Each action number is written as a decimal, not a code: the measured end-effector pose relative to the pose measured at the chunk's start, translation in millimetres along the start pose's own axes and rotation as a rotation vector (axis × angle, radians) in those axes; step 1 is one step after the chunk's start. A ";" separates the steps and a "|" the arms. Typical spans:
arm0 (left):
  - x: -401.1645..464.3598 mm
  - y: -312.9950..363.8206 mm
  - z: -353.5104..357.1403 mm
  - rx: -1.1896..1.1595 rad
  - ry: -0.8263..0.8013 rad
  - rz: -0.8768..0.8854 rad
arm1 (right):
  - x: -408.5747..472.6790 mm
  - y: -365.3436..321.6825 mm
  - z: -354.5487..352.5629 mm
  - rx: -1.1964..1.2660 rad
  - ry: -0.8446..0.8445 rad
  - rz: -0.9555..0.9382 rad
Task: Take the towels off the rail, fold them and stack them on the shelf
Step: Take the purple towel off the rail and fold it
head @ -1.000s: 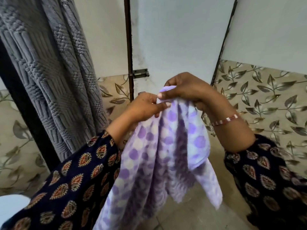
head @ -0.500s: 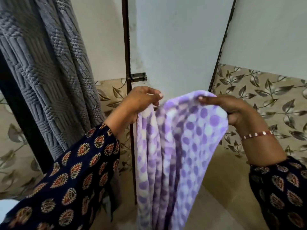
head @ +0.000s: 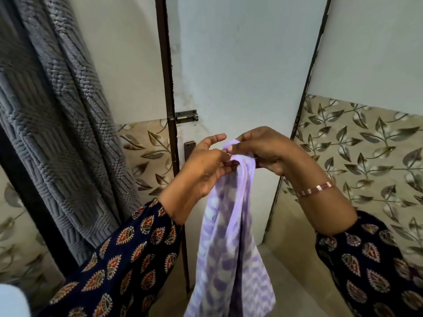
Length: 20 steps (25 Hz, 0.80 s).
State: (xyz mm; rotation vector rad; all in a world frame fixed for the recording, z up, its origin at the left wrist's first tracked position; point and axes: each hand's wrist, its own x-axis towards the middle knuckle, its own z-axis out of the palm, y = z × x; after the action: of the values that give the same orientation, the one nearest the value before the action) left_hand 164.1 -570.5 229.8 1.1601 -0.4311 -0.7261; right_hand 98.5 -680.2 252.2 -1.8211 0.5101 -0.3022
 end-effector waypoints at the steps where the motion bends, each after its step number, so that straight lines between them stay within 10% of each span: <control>1: 0.5 -3.1 2.3 -0.026 0.023 0.001 | -2.1 -0.9 -1.0 -0.075 -0.003 -0.029; 7: 8.7 -16.3 10.1 -0.201 0.095 -0.026 | -18.7 5.0 -2.3 -0.607 -0.085 -0.194; 11: 12.5 -14.9 15.5 -0.146 -0.014 -0.033 | -11.1 16.2 2.0 -0.741 0.310 -0.326; 16: 11.1 -12.9 0.5 0.614 -0.074 0.150 | -1.9 8.5 -13.1 -0.609 0.363 -0.352; 20: 13.1 -33.3 0.5 0.735 0.059 0.415 | 3.8 -1.7 -15.8 -0.481 0.386 -0.403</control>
State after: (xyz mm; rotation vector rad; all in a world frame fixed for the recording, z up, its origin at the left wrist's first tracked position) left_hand 163.3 -587.3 198.1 1.6972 -0.9015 -0.1543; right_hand 95.0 -694.8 258.4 -2.3493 0.5046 -0.8791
